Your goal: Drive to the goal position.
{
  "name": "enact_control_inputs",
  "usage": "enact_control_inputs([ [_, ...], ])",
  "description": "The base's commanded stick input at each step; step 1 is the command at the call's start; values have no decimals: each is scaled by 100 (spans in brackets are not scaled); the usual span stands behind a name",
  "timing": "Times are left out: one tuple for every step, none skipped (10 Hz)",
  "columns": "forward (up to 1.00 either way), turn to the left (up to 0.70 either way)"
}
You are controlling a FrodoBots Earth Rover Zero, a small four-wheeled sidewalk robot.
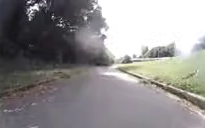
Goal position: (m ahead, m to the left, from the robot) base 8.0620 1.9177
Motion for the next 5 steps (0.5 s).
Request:
enact_control_inputs([
  [100,0],
  [100,0],
  [100,0],
  [100,0],
  [100,0],
])
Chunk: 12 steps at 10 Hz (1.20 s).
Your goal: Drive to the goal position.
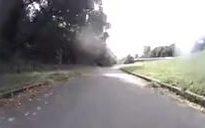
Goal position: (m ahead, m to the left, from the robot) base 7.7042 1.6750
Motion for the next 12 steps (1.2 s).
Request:
enact_control_inputs([
  [100,0],
  [100,0],
  [100,0],
  [100,0],
  [100,0],
  [100,0],
  [100,0],
  [100,0],
  [100,0],
  [100,0],
  [100,0],
  [100,0],
])
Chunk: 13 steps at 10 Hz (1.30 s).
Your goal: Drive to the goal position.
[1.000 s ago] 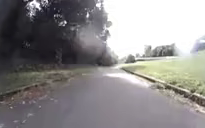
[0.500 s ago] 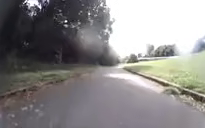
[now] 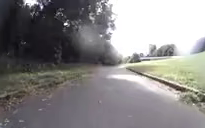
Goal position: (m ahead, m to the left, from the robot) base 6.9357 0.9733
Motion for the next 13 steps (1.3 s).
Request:
enact_control_inputs([
  [100,0],
  [100,0],
  [100,0],
  [100,0],
  [100,0],
  [100,0],
  [100,0],
  [100,0],
  [100,0],
  [100,0],
  [100,0],
  [100,0],
  [100,0],
])
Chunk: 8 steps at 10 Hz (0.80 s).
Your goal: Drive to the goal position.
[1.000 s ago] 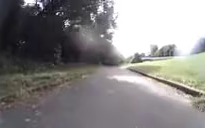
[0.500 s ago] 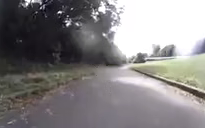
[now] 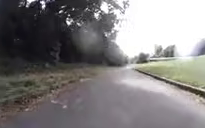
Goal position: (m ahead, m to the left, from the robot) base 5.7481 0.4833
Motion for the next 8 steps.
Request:
enact_control_inputs([
  [100,0],
  [100,0],
  [100,0],
  [100,0],
  [100,0],
  [100,0],
  [100,0],
  [100,0],
])
